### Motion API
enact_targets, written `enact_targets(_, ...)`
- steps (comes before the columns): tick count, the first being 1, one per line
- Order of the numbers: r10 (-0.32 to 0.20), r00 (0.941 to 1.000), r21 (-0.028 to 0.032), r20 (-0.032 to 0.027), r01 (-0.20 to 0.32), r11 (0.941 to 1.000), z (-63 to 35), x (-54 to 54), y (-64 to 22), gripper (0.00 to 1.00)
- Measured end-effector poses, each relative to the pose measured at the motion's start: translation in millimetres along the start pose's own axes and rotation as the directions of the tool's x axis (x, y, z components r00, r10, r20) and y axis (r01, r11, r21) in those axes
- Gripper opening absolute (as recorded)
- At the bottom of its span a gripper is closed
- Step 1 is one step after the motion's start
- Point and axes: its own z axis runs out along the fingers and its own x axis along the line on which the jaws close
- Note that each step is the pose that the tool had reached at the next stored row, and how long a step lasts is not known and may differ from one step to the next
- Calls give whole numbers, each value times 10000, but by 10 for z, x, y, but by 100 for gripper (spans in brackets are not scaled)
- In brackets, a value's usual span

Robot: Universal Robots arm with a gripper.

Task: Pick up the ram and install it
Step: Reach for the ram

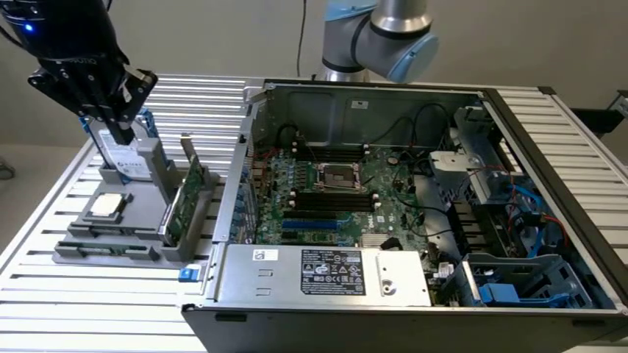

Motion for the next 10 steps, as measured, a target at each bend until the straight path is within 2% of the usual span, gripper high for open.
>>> enact_targets(6, 1, 10000, 17, -16, -1, 10000, 28, 178, -67, 11)
enact_targets(10, 2, 10000, 26, -92, -2, 10000, 62, 252, -120, 11)
